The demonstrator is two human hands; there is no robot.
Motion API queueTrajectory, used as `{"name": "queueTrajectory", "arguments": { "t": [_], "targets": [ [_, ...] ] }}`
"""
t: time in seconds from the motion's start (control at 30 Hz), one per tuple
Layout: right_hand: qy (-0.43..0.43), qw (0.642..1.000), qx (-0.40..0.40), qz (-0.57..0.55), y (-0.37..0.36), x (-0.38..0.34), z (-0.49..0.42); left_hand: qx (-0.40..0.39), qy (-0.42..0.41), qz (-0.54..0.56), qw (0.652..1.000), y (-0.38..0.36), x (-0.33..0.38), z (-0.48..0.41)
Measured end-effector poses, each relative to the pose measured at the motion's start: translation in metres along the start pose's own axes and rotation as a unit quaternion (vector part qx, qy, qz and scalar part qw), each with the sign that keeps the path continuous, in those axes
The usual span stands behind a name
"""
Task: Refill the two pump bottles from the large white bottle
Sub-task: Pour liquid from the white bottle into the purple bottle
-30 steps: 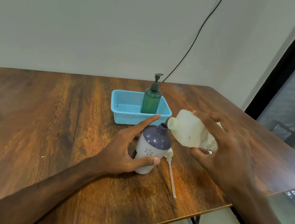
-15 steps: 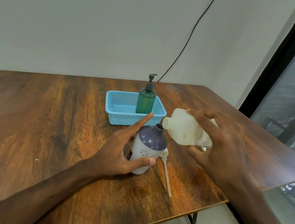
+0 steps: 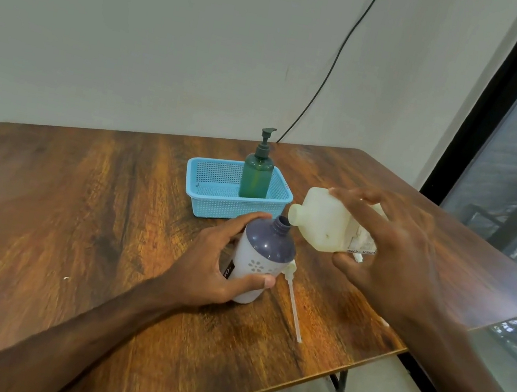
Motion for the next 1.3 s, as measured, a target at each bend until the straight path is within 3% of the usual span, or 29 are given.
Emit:
{"name": "queueTrajectory", "arguments": {
  "t": [1.3],
  "targets": [
    [0.05, 0.998, 0.018, 0.036, 0.012, -0.007, -0.008, 0.003, 0.012, 0.001, 1.0, -0.001, -0.005, 0.001]
  ]
}}
Point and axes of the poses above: each hand's wrist, its own z-axis away from the middle knuckle, its own y-axis out of the back of the hand, x = y × z, the point moved 10 cm from there along -z, towards the middle knuckle, and after that the axes turned 5 degrees about x, right-handed, at the moved point
